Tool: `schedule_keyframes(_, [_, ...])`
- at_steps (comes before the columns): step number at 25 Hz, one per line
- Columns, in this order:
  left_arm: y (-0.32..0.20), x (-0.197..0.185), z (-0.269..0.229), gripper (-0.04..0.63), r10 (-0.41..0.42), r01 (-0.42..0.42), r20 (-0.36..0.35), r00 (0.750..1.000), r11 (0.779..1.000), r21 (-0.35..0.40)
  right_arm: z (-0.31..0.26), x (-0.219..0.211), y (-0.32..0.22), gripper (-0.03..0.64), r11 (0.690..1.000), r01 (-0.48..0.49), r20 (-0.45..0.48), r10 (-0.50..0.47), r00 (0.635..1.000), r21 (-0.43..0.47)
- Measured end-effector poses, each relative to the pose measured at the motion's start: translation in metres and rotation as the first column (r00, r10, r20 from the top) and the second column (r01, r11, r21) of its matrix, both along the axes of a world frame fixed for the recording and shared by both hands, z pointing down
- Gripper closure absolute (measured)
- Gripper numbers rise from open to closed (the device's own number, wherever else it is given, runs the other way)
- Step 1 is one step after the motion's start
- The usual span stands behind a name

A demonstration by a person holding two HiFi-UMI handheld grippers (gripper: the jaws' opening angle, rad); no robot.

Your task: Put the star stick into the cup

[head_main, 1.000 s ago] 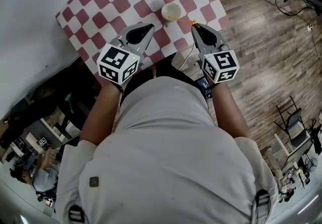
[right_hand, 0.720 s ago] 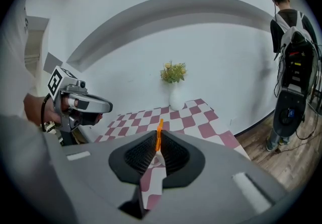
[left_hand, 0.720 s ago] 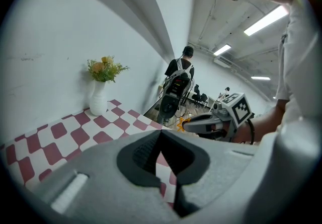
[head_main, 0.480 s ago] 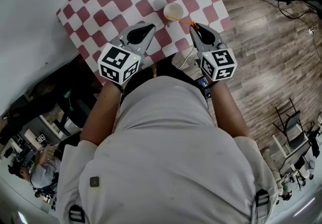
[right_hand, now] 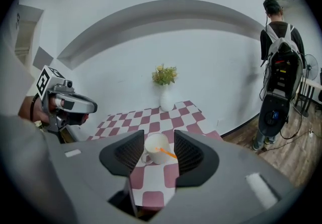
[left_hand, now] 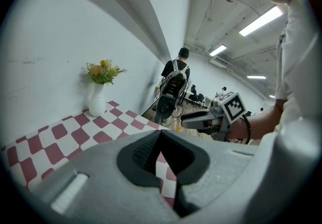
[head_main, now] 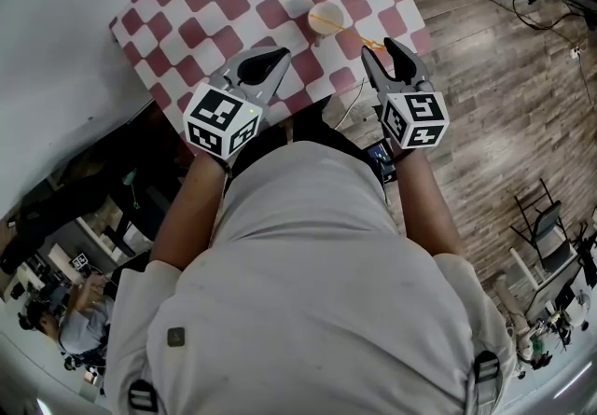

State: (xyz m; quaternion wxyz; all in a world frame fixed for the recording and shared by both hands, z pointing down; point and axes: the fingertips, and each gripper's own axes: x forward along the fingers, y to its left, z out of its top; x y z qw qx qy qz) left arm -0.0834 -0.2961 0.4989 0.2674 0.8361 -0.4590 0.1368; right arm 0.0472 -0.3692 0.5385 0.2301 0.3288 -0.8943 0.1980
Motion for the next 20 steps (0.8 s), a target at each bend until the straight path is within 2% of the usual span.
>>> schedule_keyframes(6, [0.019, -0.005, -0.015, 0.591, 0.026, -0.026, -0.009, 1.000, 0.999, 0.024, -0.021, -0.001, 0.019, 0.416, 0.999, -0.031, 0.007, 0.031, 1.000, 0.044])
schedule_keyframes(20, [0.071, -0.026, -0.066, 0.591, 0.116, -0.113, -0.009, 0.993, 0.983, 0.147, -0.068, -0.011, 0.082, 0.439, 0.982, -0.121, 0.047, 0.115, 0.992, 0.146])
